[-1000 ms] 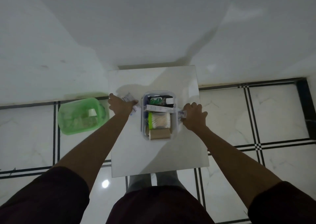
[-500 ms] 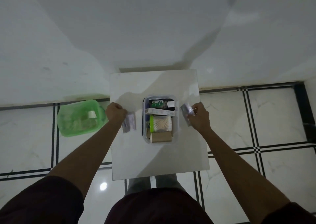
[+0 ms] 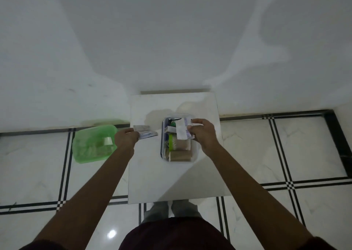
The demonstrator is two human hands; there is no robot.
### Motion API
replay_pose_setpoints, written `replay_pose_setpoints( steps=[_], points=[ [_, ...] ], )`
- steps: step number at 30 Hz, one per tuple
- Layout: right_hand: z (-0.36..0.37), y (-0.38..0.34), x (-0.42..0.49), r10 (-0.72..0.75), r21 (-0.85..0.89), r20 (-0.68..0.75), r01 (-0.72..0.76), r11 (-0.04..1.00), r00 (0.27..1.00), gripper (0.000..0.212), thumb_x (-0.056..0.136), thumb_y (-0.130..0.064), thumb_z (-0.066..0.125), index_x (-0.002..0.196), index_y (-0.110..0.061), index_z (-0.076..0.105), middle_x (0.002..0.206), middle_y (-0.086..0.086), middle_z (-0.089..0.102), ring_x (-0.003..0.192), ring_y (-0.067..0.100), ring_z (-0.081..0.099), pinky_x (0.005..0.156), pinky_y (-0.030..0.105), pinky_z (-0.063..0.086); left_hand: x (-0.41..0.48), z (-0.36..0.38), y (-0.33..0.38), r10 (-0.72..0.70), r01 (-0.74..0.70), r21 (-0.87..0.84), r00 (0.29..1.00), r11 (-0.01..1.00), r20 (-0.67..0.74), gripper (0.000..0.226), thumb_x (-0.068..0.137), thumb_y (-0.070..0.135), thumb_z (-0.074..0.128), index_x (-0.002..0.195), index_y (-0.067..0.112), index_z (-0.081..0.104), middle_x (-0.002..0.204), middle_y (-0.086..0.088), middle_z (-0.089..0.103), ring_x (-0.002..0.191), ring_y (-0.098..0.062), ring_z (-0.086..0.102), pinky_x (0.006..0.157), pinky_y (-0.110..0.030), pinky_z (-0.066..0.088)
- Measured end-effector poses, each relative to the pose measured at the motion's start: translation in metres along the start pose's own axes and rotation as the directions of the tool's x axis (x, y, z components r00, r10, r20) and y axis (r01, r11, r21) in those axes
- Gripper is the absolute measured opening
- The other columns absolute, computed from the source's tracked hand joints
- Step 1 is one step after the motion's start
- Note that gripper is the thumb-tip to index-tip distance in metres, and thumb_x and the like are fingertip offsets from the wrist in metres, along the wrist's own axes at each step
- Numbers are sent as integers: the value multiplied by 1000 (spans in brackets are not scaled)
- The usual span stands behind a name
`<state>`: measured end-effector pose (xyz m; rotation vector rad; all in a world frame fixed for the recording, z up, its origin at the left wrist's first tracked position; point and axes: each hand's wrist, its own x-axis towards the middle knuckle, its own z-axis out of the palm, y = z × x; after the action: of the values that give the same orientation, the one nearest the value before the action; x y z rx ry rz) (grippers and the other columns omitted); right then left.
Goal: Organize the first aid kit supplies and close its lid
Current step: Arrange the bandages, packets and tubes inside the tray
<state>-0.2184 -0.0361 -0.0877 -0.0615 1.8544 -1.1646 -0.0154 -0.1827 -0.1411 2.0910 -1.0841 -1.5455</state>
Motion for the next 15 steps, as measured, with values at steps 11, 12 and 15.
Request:
replay_pose_setpoints(
  steps=[11, 12, 15],
  points=[
    [10, 4, -15, -350, -612, 151, 365, 701, 925, 37, 83, -19, 66, 117, -4, 59, 118, 13, 63, 105, 25, 59, 79, 21, 38, -72, 5, 19, 87, -43, -345, 990, 937, 114, 22, 81, -13, 57, 99, -2, 61, 79, -12, 61, 70, -18, 60, 52, -15, 56],
    [7, 7, -18, -368, -625, 151, 377, 683, 917, 37, 84, -20, 65, 118, -5, 59, 119, 12, 63, 107, 25, 59, 80, 19, 37, -74, 10, 22, 104, -58, -344, 988, 937, 117, 22, 80, -13, 58, 99, -2, 61, 80, -12, 61, 71, -18, 61, 52, -16, 57],
    [-6, 16, -27, -410, -606, 120, 394, 691, 904, 29, 85, -17, 65, 112, -5, 63, 112, 11, 67, 99, 22, 62, 76, 20, 39, -78, 28, 31, 126, -79, -284, 980, 956, 154, 16, 80, -12, 60, 91, 0, 62, 80, -12, 62, 70, -19, 62, 51, -17, 57]
  ],
)
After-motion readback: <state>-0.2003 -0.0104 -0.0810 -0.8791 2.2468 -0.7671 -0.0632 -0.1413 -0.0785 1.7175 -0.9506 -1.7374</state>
